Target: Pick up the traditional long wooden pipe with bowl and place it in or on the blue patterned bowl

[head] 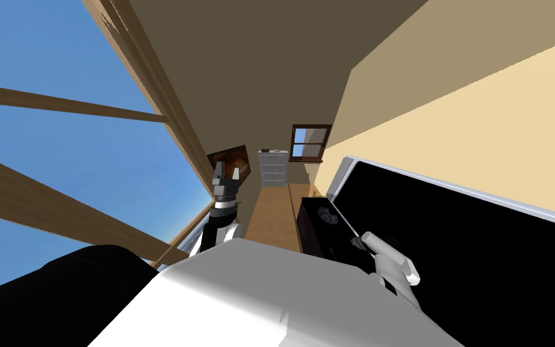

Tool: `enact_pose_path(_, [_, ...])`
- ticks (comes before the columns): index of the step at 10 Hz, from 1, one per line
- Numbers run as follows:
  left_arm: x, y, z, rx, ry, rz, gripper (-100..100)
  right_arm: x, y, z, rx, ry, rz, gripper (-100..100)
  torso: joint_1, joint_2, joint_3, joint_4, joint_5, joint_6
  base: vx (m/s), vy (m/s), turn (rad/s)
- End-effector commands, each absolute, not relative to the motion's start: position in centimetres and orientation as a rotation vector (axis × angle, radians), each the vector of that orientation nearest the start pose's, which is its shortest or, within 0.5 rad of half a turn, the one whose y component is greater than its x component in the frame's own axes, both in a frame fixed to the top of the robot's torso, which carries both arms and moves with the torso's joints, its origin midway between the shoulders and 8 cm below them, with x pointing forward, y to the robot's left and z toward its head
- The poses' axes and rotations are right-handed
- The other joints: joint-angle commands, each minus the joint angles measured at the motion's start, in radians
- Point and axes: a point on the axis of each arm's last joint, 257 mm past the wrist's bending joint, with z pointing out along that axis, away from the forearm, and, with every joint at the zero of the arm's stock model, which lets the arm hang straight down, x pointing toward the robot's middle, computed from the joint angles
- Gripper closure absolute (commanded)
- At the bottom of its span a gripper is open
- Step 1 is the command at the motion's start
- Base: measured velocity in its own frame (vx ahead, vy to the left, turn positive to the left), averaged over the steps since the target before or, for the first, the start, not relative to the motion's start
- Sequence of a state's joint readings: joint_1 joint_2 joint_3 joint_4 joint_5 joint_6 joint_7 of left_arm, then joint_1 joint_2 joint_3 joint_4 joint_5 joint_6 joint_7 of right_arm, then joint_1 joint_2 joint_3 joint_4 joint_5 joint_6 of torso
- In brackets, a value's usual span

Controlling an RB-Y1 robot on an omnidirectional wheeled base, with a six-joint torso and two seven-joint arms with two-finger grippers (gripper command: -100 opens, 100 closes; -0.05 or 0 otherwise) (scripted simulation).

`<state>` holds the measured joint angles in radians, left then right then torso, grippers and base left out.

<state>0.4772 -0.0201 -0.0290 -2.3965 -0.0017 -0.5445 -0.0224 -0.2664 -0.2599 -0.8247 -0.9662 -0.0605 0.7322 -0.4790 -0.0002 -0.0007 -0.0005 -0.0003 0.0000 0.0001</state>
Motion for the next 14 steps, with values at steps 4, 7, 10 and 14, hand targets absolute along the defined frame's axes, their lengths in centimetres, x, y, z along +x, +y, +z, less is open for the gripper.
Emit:
enact_pose_path(4, [31.0,26.4,8.9,-0.52,0.471,-1.352,0,36.3,-53.2,-50.4,-3.337,-0.311,-0.595,-100,0.0,0.0,0.0,0.0,0.0,0.0,0.022,0.003,-0.038])
enact_pose_path(7, [31.0,26.4,8.9,-0.52,0.471,-1.352,0,35.1,-49.9,-52.7,-3.227,-0.192,-0.504,-100,0.0,0.0,0.0,0.0,0.0,0.0,0.019,0.002,-0.044])
enact_pose_path(10, [31.0,26.4,8.9,-0.52,0.471,-1.352,0,34.1,-47.5,-54.0,-3.159,-0.147,-0.439,-100,0.0,0.0,0.0,0.0,0.0,0.0,0.015,0.001,-0.024])
enact_pose_path(14, [31.0,26.4,8.9,-0.52,0.471,-1.352,0,32.6,-42.8,-55.7,-3.019,-0.048,-0.339,-100,0.0,0.001,0.0,0.0,0.0,0.0,0.012,-0.002,-0.031])
